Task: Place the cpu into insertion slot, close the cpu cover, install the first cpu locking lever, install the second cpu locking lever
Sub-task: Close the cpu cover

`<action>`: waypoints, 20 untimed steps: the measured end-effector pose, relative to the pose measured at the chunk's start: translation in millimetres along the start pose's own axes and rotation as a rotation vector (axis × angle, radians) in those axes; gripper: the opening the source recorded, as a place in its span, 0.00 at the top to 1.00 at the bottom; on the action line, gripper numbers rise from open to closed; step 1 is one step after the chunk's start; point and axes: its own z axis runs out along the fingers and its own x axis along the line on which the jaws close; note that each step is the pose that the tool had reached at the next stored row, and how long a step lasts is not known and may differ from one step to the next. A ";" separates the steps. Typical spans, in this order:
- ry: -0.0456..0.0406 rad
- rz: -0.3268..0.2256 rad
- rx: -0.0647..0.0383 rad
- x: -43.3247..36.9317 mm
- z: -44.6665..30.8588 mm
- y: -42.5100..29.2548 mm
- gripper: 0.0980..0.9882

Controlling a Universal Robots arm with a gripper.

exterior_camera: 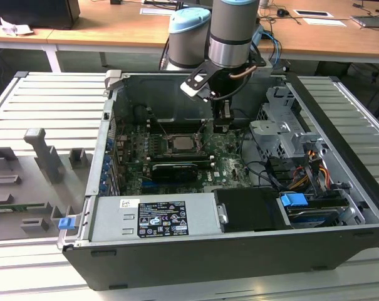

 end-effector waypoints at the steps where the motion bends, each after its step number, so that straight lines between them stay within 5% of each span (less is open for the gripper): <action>1: 0.0000 0.000 0.000 0.0 0.0 -0.2 0.99; 12: 0.0000 0.000 0.000 0.0 -0.1 -2.6 0.99; 20: 0.0000 0.000 0.000 0.2 -0.5 -13.4 0.99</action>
